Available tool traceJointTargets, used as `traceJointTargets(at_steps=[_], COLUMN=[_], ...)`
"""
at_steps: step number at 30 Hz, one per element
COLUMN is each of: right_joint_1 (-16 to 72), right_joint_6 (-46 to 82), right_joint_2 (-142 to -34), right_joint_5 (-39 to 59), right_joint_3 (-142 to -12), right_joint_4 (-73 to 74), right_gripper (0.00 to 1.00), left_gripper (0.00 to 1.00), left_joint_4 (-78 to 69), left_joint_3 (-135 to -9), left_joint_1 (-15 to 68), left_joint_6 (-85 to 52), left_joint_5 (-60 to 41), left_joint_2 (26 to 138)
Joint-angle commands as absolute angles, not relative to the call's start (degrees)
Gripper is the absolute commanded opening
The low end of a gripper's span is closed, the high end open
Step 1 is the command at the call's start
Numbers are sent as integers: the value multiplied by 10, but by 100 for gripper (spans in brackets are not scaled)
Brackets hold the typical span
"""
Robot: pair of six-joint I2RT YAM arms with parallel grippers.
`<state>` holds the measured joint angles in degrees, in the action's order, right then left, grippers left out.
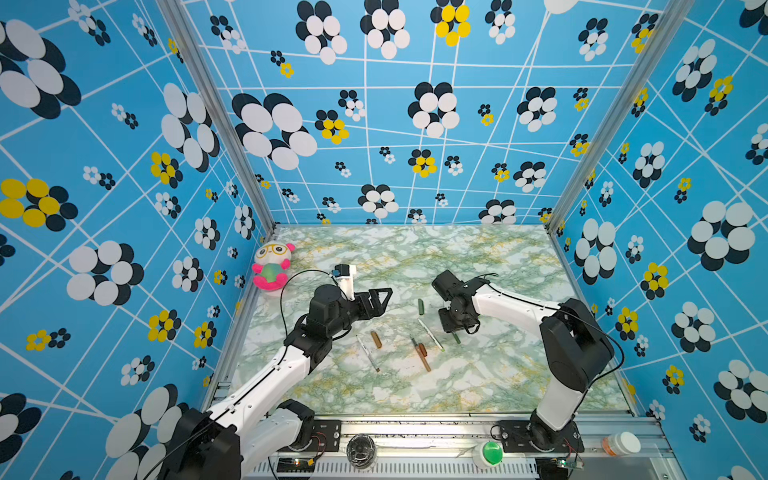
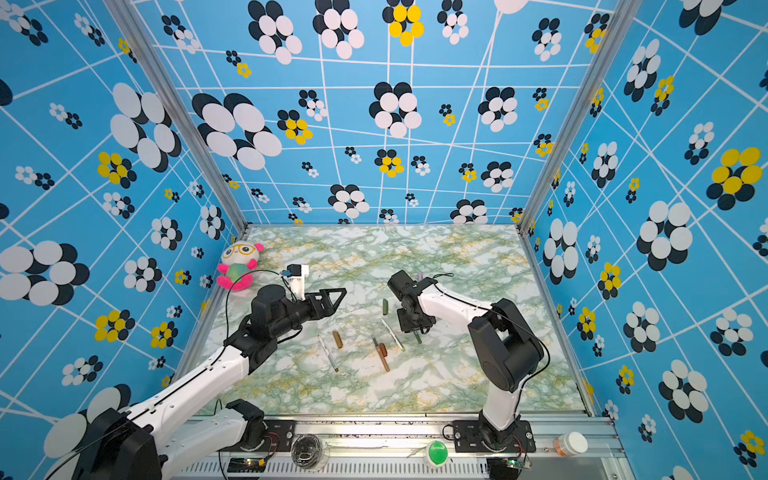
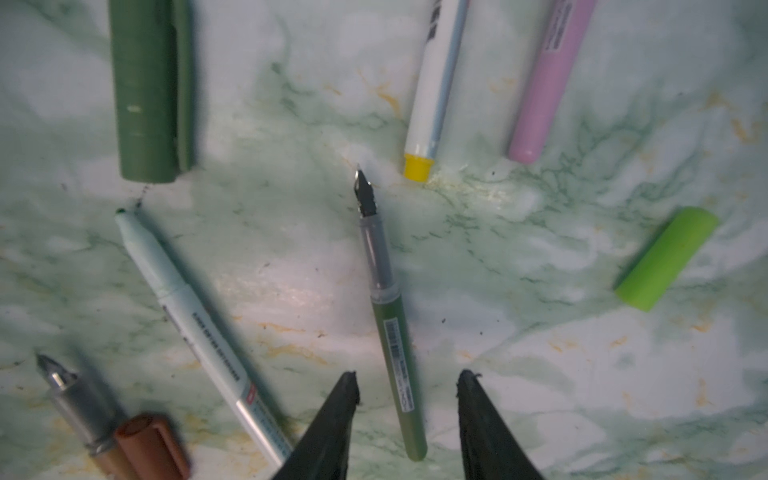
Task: Insert the pens into the pen caps
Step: 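Release the capped marker and grasp the dark green pen with the right gripper, then lift the dark green pen with the right gripper toward the left gripper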
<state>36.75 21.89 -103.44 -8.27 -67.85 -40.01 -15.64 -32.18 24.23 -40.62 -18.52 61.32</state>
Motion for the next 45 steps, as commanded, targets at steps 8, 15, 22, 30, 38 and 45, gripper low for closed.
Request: traceJointTargets(at_steps=[8,15,22,30,38,45], right_joint_1=[370,370,370,370,354,334], right_joint_6=[226,225,224,206,236,330], right_joint_2=[-1083,-1098,-1097,-1036,-902,-835], right_joint_5=[-63,-41,-31,-26,16,129], right_joint_3=[-679,-678,-669,-684,-728,-711], right_joint_4=[-352,-338,-329,-342,-312,-163], right_gripper=[36,27,13,3,2,0], left_gripper=[99,99,99,99,98,95], left_joint_4=[-189,-197,-200,-194,-170,-168], left_joint_3=[-327,-340,-355,-369,-390,-404], left_joint_1=[259,267,270,272,273,284], left_joint_6=[-430,-435,-436,-421,-332,-299], left_joint_5=[-208,-204,-209,-215,-239,-269], left_joint_2=[652,671,685,684,657,656])
